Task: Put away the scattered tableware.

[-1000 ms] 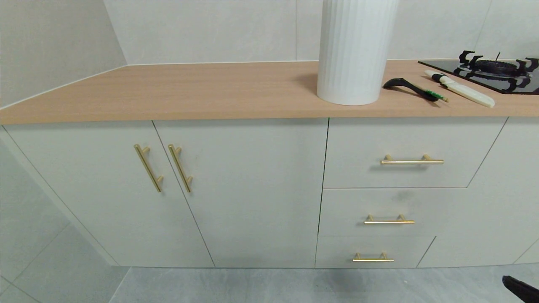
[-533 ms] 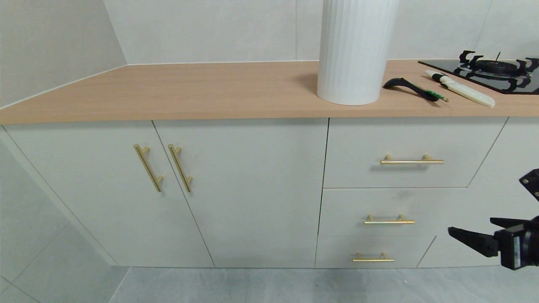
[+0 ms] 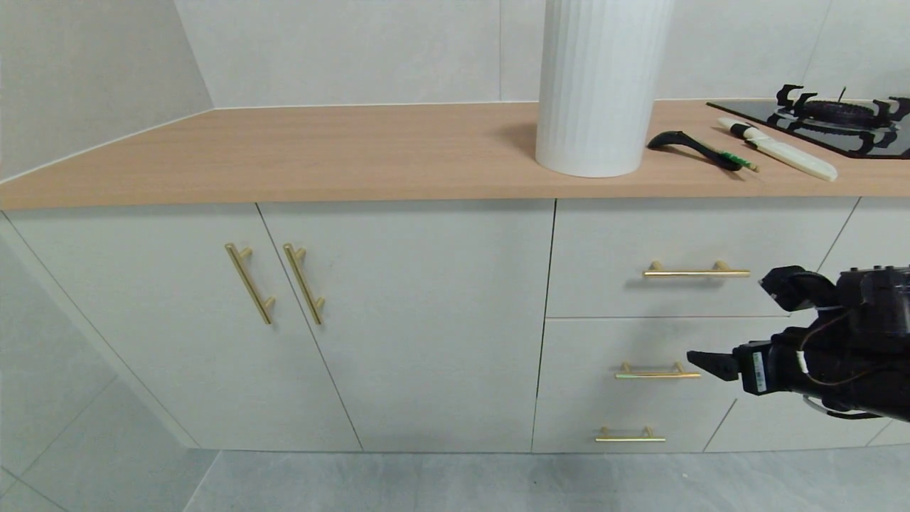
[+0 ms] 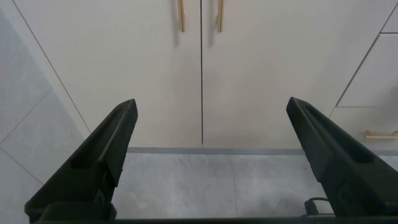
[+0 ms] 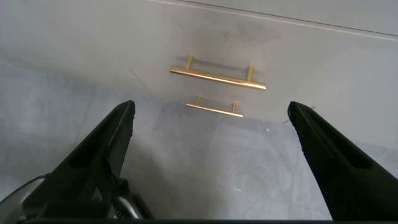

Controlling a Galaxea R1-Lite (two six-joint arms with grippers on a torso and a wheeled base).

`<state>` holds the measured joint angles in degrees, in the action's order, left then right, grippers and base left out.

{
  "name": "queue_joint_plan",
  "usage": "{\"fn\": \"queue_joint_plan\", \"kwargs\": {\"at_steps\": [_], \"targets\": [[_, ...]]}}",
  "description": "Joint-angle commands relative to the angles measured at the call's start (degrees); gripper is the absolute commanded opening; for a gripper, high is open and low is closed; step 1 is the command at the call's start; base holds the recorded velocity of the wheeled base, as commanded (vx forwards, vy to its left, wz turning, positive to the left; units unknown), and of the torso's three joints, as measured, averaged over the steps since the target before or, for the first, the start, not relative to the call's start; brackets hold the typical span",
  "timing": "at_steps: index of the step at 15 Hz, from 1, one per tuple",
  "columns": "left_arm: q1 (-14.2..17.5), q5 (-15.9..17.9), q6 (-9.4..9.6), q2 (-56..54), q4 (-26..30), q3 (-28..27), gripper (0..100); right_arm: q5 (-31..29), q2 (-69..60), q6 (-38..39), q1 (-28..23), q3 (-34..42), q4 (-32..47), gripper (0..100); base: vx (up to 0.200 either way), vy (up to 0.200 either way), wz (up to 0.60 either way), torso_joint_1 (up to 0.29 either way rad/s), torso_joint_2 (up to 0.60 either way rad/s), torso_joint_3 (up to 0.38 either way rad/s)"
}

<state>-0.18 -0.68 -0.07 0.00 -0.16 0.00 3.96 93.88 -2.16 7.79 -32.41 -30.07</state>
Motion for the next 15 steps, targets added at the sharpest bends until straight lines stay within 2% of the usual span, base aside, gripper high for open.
{"fn": "queue_joint_plan", "kwargs": {"at_steps": [1, 4, 8, 12, 15], "targets": [[0.0, 0.0, -0.01, 0.1, 0.0, 0.0, 100, -1.5, 8.3, 0.0, 1.3, -0.4, -3.1, 100, 0.000, 0.000, 0.00, 0.000, 0.00, 0.000], [0.0, 0.0, -0.01, 0.1, 0.0, 0.0, 100, -4.8, 15.0, 0.5, 1.4, 0.0, -10.8, 100, 0.000, 0.000, 0.00, 0.000, 0.00, 0.000], [0.0, -0.1, -0.01, 0.0, 0.0, 0.0, 100, -5.0, 20.0, 1.0, 1.4, -0.2, -13.9, 100, 0.000, 0.000, 0.00, 0.000, 0.00, 0.000], [0.0, 0.0, -0.01, 0.1, 0.0, 0.0, 100, -10.1, 31.3, 3.9, 1.4, -0.5, -30.2, 100, 0.000, 0.000, 0.00, 0.000, 0.00, 0.000], [0.0, 0.0, -0.01, 0.1, 0.0, 0.0, 100, -10.3, 34.4, 4.2, 1.5, -1.5, -33.4, 100, 0.000, 0.000, 0.00, 0.000, 0.00, 0.000]]}}
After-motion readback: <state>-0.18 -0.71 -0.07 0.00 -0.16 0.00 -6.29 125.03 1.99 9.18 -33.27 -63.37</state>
